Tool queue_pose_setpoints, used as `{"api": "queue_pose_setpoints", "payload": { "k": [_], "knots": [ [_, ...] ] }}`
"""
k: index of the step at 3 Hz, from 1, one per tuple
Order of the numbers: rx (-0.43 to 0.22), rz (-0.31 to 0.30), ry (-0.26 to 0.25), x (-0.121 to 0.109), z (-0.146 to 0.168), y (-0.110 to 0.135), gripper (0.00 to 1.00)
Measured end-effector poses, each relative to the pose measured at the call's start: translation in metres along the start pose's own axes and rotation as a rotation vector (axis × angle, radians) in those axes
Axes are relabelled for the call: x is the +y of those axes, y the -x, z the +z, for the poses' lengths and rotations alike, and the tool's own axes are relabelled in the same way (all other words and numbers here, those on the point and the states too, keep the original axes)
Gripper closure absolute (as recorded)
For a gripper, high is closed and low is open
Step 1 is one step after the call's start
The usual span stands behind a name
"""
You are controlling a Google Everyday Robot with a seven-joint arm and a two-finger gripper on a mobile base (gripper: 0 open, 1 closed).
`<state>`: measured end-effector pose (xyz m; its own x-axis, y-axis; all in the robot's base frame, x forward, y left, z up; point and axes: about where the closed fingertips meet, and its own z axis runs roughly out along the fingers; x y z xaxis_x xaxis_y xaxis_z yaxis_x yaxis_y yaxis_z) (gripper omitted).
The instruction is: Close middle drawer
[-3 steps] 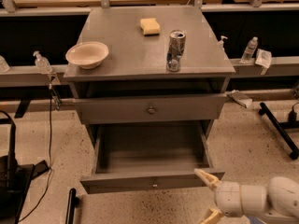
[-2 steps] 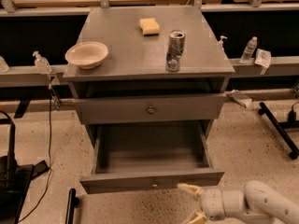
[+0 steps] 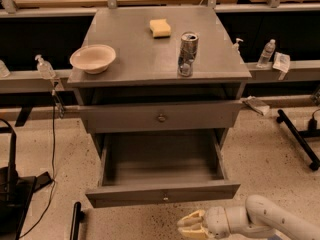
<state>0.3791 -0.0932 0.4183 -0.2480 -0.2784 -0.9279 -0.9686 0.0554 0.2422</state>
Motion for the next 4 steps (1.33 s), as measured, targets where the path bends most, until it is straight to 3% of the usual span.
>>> {"api": "queue_pose_setpoints", "payload": {
  "k": [1,2,3,4],
  "knots": [
    [0.006,-0.03,0.037,-0.012,0.012,-0.005,0.92],
    [-0.066,-0.014,0.012,-0.03,0.01,-0.001,1.0],
    [-0.065,-0.015,0.012,-0.03,0.01,-0.001,1.0],
    [0.102,-0.094,-0.038,-0.048,0.002,-0.004,1.0]
  ]
}}
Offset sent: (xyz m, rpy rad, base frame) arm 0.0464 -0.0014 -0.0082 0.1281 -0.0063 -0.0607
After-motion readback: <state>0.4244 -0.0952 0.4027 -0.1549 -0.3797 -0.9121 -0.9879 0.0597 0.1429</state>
